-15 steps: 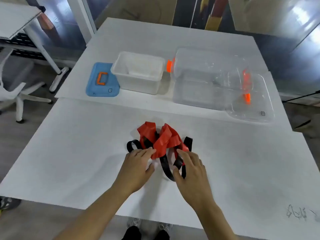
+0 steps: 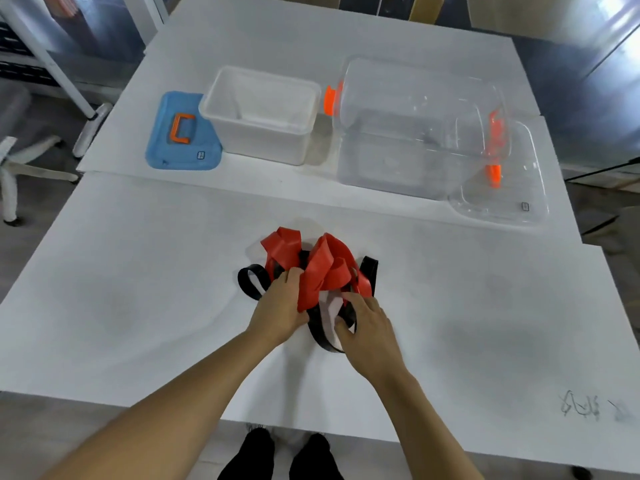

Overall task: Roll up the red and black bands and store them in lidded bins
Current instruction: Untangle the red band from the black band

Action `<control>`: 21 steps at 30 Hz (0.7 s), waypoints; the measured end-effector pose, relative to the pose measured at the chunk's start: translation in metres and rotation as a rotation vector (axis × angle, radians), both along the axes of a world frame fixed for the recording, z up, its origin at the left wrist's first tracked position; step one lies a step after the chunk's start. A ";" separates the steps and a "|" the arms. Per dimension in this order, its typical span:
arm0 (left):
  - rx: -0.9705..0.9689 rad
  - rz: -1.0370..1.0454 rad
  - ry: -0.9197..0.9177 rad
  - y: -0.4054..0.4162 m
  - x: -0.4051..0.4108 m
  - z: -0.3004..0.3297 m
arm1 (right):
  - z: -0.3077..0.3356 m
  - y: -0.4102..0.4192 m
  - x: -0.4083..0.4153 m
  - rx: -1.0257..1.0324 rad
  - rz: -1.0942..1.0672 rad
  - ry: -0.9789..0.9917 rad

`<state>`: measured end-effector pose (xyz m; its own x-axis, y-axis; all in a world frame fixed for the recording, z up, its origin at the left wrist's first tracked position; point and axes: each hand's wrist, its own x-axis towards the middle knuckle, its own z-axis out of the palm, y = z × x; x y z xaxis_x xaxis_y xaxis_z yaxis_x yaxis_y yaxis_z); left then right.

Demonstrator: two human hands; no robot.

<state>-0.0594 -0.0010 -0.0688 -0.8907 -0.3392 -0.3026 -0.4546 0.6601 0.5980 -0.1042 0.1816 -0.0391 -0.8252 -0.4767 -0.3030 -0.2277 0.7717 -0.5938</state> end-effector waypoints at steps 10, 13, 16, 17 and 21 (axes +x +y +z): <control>0.302 0.363 0.092 0.002 0.059 0.034 | -0.026 0.008 -0.002 0.235 -0.082 -0.127; 0.334 0.401 0.151 0.003 0.065 0.045 | -0.027 0.000 0.005 0.211 -0.074 -0.007; 0.341 0.457 0.213 0.002 0.067 0.055 | -0.025 -0.008 0.010 -0.045 -0.072 0.095; 0.338 0.477 0.226 0.001 0.067 0.057 | -0.024 -0.011 0.013 -0.078 -0.043 0.055; 0.330 0.492 0.239 -0.001 0.063 0.070 | -0.029 -0.023 0.024 0.066 0.188 0.008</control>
<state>0.0031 -0.0017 0.0009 -0.7104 -0.6485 -0.2735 -0.4865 0.1717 0.8566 -0.0805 0.1585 -0.0686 -0.7259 -0.6020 -0.3326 -0.3761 0.7523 -0.5409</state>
